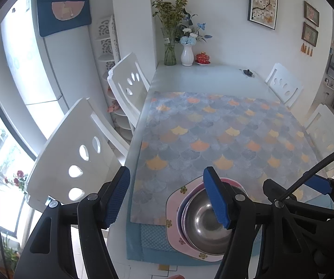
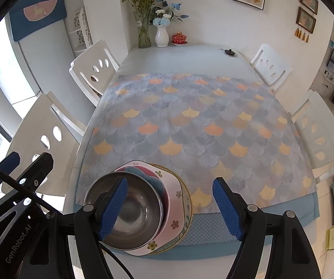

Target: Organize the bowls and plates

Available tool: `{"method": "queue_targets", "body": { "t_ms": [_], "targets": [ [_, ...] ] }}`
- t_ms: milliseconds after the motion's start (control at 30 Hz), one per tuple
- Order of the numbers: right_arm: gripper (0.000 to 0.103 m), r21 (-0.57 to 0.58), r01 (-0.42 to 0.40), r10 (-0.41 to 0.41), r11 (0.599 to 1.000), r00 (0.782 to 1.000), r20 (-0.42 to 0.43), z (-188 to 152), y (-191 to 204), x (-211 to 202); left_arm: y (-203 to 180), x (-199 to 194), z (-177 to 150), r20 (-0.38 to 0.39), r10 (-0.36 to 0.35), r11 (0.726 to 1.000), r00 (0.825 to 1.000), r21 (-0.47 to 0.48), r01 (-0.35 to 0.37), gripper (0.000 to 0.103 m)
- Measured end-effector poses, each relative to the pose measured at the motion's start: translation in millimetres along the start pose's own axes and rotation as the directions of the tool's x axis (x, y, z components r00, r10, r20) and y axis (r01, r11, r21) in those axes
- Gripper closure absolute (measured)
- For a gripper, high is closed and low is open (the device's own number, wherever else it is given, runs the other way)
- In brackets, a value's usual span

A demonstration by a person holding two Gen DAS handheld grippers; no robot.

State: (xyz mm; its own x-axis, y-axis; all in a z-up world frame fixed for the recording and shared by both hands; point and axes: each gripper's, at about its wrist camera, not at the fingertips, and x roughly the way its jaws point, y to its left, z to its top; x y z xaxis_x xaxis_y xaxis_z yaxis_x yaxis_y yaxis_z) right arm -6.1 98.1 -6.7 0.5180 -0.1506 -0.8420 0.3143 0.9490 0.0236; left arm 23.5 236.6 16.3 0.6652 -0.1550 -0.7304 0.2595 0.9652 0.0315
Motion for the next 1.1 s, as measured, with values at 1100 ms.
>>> {"method": "queue_targets", "body": {
  "t_ms": [1100],
  "targets": [
    [0.029,-0.075,-0.020,0.019,0.997,1.000,-0.016,15,-23,3,-27,7,13,-0.008,0.021,0.999,1.000,-0.050,-0.021,0.039]
  ]
}}
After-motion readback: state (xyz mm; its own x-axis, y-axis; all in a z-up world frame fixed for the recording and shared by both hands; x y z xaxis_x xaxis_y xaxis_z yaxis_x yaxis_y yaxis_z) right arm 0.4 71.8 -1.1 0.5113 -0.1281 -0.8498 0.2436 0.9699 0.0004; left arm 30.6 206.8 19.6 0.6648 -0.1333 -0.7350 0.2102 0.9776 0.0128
